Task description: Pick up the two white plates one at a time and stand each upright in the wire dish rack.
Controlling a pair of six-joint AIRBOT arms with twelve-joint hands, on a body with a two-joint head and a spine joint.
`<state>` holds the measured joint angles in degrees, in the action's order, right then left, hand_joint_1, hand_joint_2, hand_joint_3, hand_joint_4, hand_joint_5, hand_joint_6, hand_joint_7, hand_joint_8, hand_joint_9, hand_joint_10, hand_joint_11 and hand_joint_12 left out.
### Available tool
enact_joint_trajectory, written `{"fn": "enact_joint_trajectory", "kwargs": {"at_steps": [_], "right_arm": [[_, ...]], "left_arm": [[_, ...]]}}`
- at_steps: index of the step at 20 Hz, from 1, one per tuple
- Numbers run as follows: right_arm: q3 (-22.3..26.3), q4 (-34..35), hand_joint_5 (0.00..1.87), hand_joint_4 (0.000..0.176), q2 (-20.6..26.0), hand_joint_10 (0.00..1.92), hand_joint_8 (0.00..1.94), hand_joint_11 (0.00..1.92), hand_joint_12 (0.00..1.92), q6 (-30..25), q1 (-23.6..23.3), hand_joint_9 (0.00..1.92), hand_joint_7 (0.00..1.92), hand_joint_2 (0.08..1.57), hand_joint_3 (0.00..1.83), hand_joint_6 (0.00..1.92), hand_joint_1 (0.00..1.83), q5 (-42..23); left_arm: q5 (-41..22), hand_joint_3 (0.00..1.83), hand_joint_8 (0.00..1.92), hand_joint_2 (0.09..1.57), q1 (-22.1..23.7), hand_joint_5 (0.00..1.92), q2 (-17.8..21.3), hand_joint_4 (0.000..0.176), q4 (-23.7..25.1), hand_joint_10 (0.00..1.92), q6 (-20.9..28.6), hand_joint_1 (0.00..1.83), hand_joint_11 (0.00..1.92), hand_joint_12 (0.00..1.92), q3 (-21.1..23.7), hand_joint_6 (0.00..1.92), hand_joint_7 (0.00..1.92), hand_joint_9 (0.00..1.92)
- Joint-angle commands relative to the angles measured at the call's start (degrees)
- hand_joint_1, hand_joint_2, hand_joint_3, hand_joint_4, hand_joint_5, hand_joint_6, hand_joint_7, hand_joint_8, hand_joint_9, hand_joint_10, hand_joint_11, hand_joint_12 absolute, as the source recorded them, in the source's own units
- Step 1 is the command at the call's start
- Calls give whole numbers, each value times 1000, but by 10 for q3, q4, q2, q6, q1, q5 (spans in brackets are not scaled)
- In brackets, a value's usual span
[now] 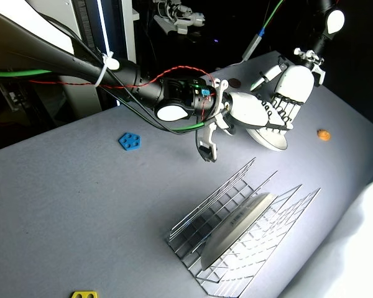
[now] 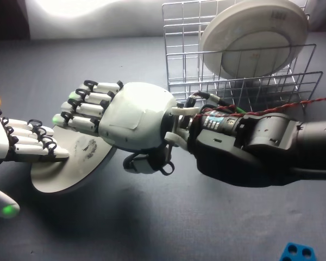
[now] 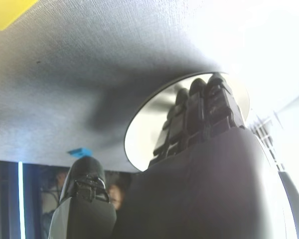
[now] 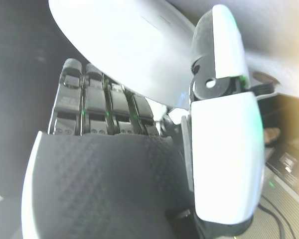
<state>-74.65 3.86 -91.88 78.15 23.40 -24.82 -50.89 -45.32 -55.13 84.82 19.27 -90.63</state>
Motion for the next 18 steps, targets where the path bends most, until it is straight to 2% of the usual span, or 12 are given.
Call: {"fn": "enact_joint_trajectory", "kwargs": {"at_steps": [1,2,3,4,5,8,11,13,15,16,17,18], "right_arm": [[-3,-7,0,0,-3,0,0,0,249,1,0,0,0,1093,3,0,1122,-73],[-7,-7,0,0,-6,0,0,0,267,1,1,0,0,1087,0,0,1155,-74],[-13,-7,39,0,-11,6,4,0,377,1,1,16,17,1113,8,11,1092,-76],[-15,-7,58,0,-13,5,4,0,392,1,1,16,23,1155,24,15,1061,-77],[-16,-7,145,0,-14,38,17,0,677,1,3,103,115,1156,13,29,1079,-79],[-24,-7,296,0,-20,93,42,0,1119,0,7,243,277,1163,3,56,1122,-86],[-26,-7,339,0,-23,147,55,0,1309,0,10,351,399,1230,18,52,1078,-88],[-26,-7,530,0,-24,252,67,40,1476,0,11,516,606,1218,0,99,1133,-91],[-26,-7,717,0,-24,334,77,219,1449,-2,12,672,809,1213,2,130,1163,-94],[-26,-7,740,0,-24,363,893,373,1406,-2,13,792,881,1203,0,1103,1176,-95],[-26,-7,706,0,-24,379,1146,441,1376,-3,14,846,845,1223,5,1360,1165,-97],[-26,-7,713,0,-24,1159,1124,541,1338,-4,15,805,862,1202,0,1343,1312,-99]], "left_arm": [[-3,0,0,1143,-7,21,-18,0,58,0,4,0,0,12,8,0,29,15],[-3,1,3,1146,-6,25,-19,0,60,3,4,0,6,14,8,2,36,20],[-3,1,5,1145,-5,26,-19,0,60,4,4,0,10,16,8,3,40,23],[-3,2,1,1148,-4,16,-20,0,60,0,4,0,3,14,8,0,31,14],[-3,1,0,1145,-4,11,-20,0,60,0,4,0,1,14,8,0,25,10],[-3,0,10,1143,-4,29,-22,0,63,7,4,0,7,4,9,7,41,21],[-3,0,9,1143,-2,33,-22,0,63,8,5,0,20,10,9,5,50,32],[-3,1,5,1147,-2,16,-22,0,63,4,5,0,0,0,9,3,33,11],[-2,0,13,1143,-2,38,-22,0,65,11,5,0,20,9,10,11,56,32],[-2,0,14,1140,-2,43,-22,0,66,14,5,0,36,16,10,12,63,40],[-2,0,9,1140,-2,39,-22,0,66,10,5,0,34,16,11,8,54,35],[-2,0,10,1140,-2,41,-22,0,66,12,5,0,37,18,11,9,57,42]]}}
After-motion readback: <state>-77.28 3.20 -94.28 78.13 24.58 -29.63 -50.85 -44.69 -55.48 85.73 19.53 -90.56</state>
